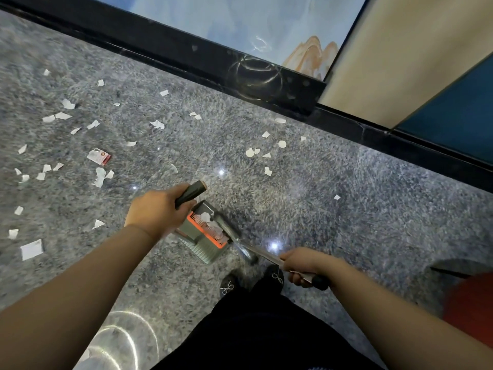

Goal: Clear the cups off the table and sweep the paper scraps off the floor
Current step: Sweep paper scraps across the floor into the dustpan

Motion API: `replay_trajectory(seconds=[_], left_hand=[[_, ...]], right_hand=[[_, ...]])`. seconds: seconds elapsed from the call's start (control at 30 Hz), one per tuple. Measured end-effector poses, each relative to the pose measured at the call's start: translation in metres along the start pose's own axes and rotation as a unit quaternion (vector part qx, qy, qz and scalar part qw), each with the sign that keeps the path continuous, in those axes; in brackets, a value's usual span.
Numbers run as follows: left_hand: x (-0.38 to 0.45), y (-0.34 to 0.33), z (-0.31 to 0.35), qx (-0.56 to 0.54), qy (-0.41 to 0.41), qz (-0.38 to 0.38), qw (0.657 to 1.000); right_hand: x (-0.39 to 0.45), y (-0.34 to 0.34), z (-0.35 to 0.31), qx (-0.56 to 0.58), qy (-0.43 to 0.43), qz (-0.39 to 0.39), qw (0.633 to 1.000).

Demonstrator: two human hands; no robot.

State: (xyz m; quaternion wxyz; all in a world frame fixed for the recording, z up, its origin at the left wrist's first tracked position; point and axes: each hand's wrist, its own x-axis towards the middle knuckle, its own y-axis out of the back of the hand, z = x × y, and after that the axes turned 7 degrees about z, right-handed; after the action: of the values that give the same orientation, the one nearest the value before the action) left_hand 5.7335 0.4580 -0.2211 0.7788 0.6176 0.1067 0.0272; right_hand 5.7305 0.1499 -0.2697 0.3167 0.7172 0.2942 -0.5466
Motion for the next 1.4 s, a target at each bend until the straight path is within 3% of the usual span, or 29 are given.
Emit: replay_trajectory(seconds=[0.43, 0.73, 0.87, 1.1, 1.2, 1.4], left_hand=[[-0.013, -0.008, -0.011, -0.016, -0.028, 0.043, 0.999], [-0.027, -0.018, -0.023, -0.036, -0.036, 0.075, 0.996], [-0.035, -0.017, -0.018, -0.043, -0.021, 0.077, 0.996], [-0.043, -0.010, 0.001, -0.067, 0.016, 0.065, 0.996], [-0.045, -0.009, 0.013, -0.086, 0.052, 0.058, 0.993], [-0.030, -0.018, 0.035, -0.095, 0.044, 0.066, 0.992]], right_hand=[[-0.006, -0.010, 0.010, 0.014, 0.049, 0.087, 0.995], [0.015, -0.007, 0.001, -0.111, 0.043, 0.040, 0.992], [0.000, -0.017, 0.023, -0.030, 0.045, 0.020, 0.998], [-0.019, -0.008, 0.054, 0.076, 0.043, 0.070, 0.994], [-0.026, 0.002, 0.065, 0.164, 0.037, 0.103, 0.980], [-0.035, 0.030, 0.078, 0.281, 0.046, 0.155, 0.946]])
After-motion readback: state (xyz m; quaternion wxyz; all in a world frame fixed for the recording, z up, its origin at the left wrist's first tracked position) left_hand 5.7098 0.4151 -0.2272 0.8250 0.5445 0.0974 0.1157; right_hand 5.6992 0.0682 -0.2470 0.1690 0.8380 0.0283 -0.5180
